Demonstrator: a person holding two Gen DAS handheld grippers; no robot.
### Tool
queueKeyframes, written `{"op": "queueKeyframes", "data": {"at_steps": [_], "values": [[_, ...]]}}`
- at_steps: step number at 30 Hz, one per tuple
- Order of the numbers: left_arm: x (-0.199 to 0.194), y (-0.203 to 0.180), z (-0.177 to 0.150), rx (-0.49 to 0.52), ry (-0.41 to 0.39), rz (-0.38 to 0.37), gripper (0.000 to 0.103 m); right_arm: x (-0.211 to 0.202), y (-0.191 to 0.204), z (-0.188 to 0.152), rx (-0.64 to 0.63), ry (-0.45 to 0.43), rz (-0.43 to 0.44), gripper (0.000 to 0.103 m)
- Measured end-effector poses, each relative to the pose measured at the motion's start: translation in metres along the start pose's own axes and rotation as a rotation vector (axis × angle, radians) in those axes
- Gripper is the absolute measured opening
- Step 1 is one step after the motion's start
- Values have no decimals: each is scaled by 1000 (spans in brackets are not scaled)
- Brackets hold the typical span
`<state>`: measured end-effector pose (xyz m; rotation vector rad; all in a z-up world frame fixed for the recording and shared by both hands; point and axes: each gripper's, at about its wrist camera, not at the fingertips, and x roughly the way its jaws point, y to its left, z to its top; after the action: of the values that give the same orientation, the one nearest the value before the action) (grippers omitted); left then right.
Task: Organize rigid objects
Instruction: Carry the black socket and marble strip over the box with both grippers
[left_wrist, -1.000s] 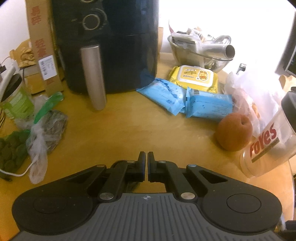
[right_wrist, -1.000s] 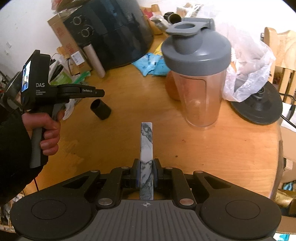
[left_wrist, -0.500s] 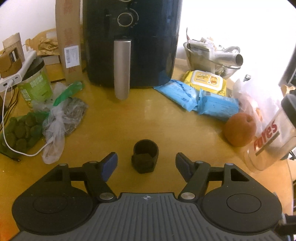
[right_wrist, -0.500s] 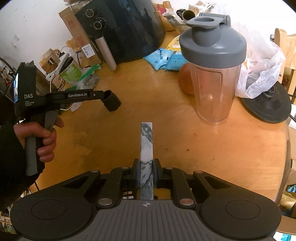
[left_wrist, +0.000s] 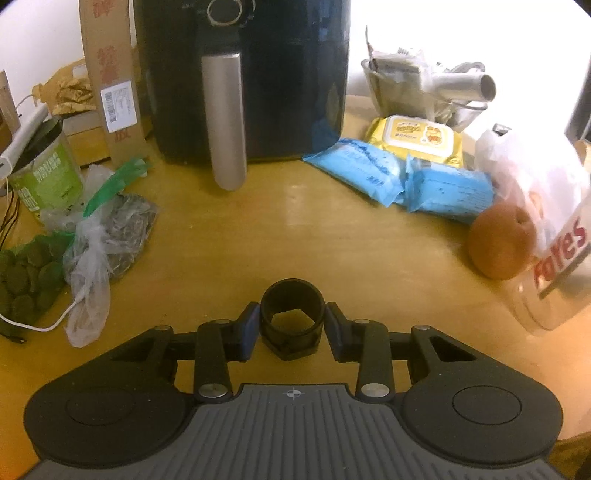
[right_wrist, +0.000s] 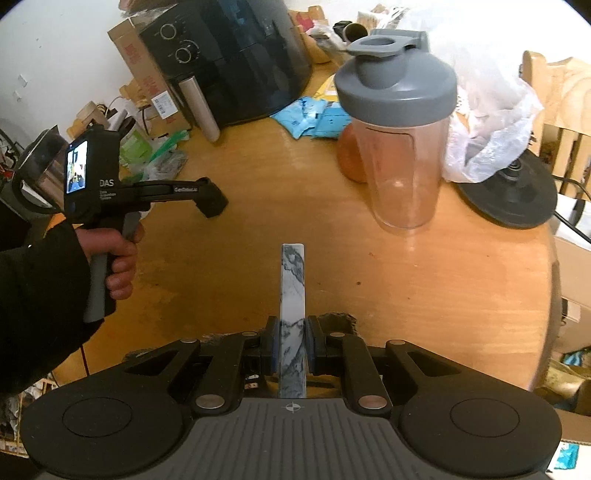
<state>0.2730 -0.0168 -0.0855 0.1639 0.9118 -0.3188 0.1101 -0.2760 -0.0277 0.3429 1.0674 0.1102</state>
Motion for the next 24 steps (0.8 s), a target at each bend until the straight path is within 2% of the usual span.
{"op": "queueKeyframes", "data": {"at_steps": [12,24], "values": [[-63,-7,-1,-35,-29,-33,37,-1,7,0,-62,16,50,17],[-121,-23,-19,-57,-65,-42,37,-6,13,-5,-144,38,96,17]]}}
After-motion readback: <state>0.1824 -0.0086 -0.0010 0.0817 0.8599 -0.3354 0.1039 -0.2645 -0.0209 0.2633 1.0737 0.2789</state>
